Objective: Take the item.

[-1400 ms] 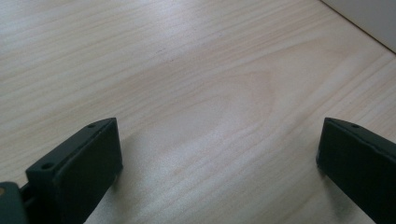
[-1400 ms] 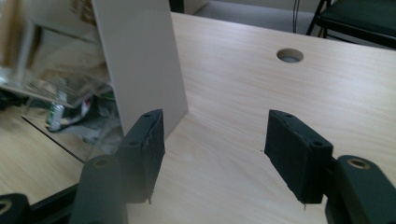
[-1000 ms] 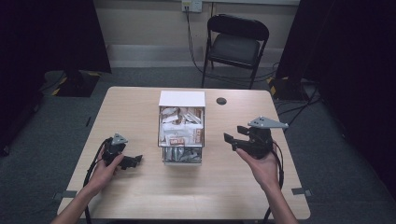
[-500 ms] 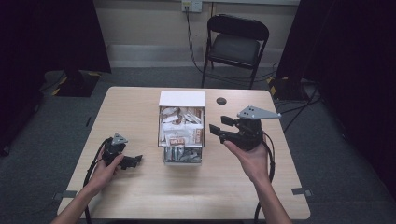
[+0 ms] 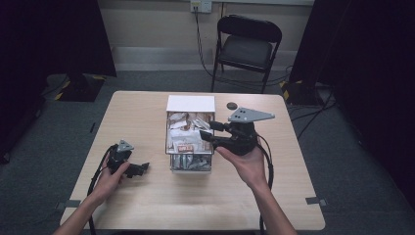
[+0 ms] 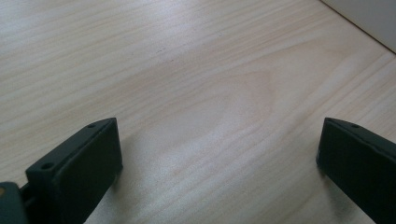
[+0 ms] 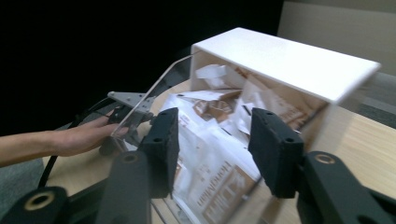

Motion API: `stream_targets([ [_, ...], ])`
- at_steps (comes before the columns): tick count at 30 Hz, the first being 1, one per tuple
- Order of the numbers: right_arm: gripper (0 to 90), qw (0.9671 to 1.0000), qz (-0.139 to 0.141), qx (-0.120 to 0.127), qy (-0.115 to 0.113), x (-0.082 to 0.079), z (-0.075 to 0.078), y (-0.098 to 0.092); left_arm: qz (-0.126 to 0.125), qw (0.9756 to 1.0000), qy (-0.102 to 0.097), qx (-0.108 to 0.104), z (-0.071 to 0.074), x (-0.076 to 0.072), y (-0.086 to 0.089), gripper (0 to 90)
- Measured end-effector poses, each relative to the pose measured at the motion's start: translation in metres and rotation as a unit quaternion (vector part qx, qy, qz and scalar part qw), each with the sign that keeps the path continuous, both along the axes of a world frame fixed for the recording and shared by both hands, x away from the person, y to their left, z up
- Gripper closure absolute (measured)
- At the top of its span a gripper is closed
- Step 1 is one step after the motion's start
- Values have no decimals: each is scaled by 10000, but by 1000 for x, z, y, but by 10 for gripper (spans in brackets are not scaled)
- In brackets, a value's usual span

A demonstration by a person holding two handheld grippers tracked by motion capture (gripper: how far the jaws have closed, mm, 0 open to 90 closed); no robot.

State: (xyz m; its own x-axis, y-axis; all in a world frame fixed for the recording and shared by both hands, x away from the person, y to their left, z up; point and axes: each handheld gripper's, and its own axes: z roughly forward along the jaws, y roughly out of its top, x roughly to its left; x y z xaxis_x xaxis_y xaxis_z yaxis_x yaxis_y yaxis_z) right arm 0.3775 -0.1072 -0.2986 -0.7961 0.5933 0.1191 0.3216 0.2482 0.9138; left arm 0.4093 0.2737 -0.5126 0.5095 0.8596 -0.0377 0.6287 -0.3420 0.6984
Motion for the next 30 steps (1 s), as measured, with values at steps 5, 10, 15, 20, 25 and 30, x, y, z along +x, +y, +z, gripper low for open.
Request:
stream_targets([
  [5, 579, 9999, 148, -32, 15, 3, -1, 11, -3, 10000, 3, -6, 0, 0, 0, 0],
  [10, 628, 9991, 392, -119, 57, 5, -5, 25, 16, 10000, -7, -19, 0, 0, 0, 0],
  [15, 656, 9986, 468, -171, 164, 10, -16, 33, 0, 10000, 1, -1, 0, 0, 0, 0],
  [20, 680, 9984, 517, -213, 116, 10, -19, 39, 0, 10000, 0, 0, 0, 0, 0, 0],
  [25, 686, 9981, 514, -296, 132, 11, -21, 41, -2, 10000, 2, -5, 0, 0, 0, 0],
  [30, 715, 9971, 604, -397, 253, 13, -24, 42, 1, 10000, 0, -1, 0, 0, 0, 0],
])
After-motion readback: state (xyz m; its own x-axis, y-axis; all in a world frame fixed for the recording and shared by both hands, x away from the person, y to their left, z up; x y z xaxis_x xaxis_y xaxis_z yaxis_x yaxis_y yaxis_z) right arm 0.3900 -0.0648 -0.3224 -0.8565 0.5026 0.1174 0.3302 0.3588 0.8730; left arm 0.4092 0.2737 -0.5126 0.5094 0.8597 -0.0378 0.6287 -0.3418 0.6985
